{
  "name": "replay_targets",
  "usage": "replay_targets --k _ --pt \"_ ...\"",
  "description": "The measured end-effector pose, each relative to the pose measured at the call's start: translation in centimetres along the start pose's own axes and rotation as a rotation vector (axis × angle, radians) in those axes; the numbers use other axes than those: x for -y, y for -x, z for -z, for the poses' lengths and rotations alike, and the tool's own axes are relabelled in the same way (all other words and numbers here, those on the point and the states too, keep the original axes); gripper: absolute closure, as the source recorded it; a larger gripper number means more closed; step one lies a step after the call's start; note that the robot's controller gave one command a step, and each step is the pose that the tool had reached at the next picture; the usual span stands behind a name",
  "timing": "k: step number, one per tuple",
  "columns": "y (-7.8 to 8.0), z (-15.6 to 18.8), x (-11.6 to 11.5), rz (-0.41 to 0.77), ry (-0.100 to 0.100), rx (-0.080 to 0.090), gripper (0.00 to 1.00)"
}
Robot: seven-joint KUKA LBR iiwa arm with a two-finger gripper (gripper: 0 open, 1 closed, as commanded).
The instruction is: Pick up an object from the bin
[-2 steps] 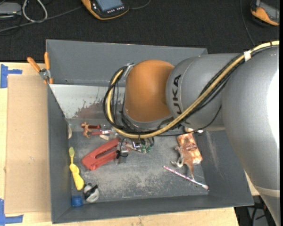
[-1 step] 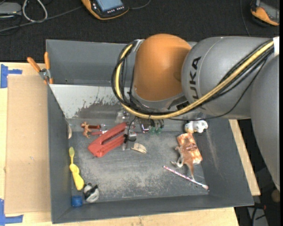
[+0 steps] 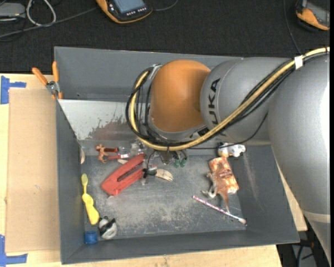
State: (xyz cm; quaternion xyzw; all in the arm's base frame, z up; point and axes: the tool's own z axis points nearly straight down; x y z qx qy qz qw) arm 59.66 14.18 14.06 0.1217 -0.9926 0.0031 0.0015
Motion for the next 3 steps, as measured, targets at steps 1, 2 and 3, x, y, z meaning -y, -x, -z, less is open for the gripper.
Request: replay_targets --k 1,2,3 --pt "-0.7 -7.3 1.6 0.194 -0.001 0.012 1.0" --pt "-0.8 -2.0 1.1 0.141 0.0 0.004 1.0" --pt "-1.2 7.1 1.2 0.168 0.001 0.001 1.0"
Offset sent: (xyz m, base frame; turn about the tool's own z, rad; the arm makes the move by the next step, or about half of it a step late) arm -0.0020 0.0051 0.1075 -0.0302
